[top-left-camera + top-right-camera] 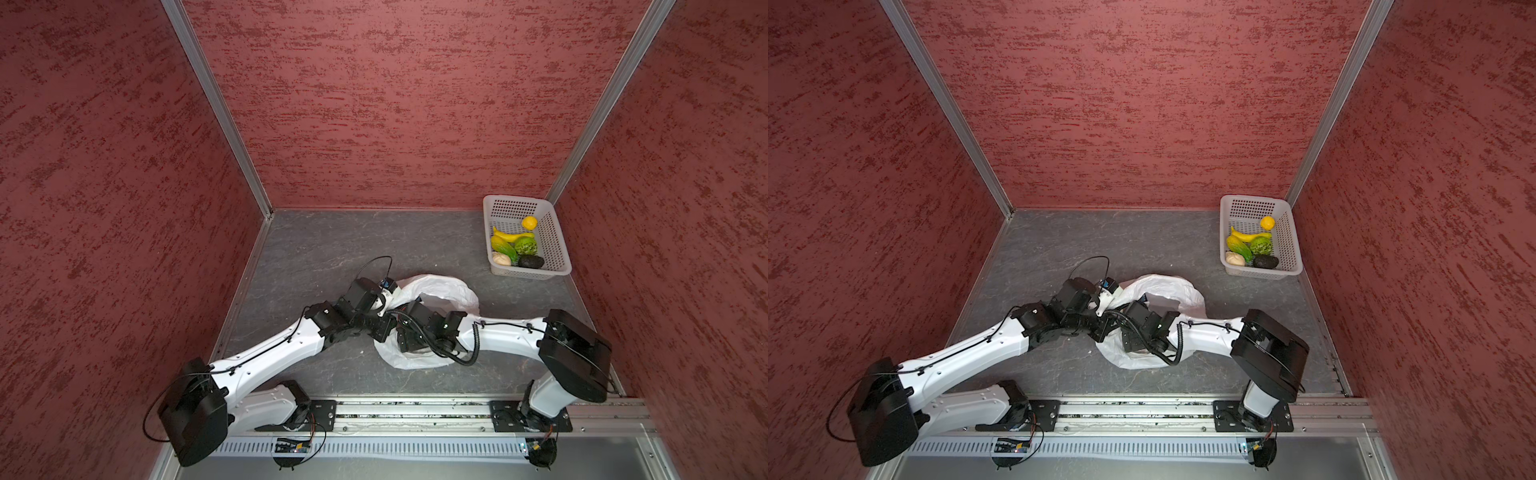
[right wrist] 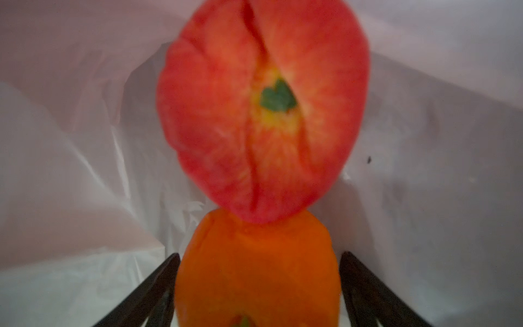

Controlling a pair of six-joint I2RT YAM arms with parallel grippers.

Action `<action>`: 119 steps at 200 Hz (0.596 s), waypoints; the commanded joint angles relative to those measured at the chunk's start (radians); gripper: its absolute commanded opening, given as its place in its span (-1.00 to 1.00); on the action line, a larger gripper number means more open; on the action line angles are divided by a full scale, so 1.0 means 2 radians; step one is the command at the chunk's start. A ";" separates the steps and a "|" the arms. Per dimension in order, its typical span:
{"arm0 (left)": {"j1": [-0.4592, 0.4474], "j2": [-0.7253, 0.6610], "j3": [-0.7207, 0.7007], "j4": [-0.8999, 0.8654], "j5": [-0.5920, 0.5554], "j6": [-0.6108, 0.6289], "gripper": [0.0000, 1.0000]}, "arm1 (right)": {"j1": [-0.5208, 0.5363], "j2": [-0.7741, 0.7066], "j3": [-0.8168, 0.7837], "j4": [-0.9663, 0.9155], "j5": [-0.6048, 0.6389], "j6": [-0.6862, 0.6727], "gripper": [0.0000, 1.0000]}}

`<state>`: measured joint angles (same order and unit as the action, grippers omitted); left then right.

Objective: Untie the knot of the plastic bag and take out the fruit
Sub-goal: Pick up the fruit from the plastic bag.

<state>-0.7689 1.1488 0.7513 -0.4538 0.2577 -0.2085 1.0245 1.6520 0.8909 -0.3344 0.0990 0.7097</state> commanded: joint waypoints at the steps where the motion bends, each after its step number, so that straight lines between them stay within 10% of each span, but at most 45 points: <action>1: -0.002 -0.014 -0.007 0.016 0.006 0.002 -1.00 | -0.003 0.011 0.016 -0.005 0.019 0.009 0.72; 119: -0.002 0.020 0.018 0.013 -0.021 -0.021 -1.00 | -0.007 -0.077 -0.012 -0.045 -0.009 -0.027 0.22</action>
<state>-0.7753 1.1721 0.7528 -0.4450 0.2356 -0.2298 1.0107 1.5814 0.8707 -0.3603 0.0929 0.6895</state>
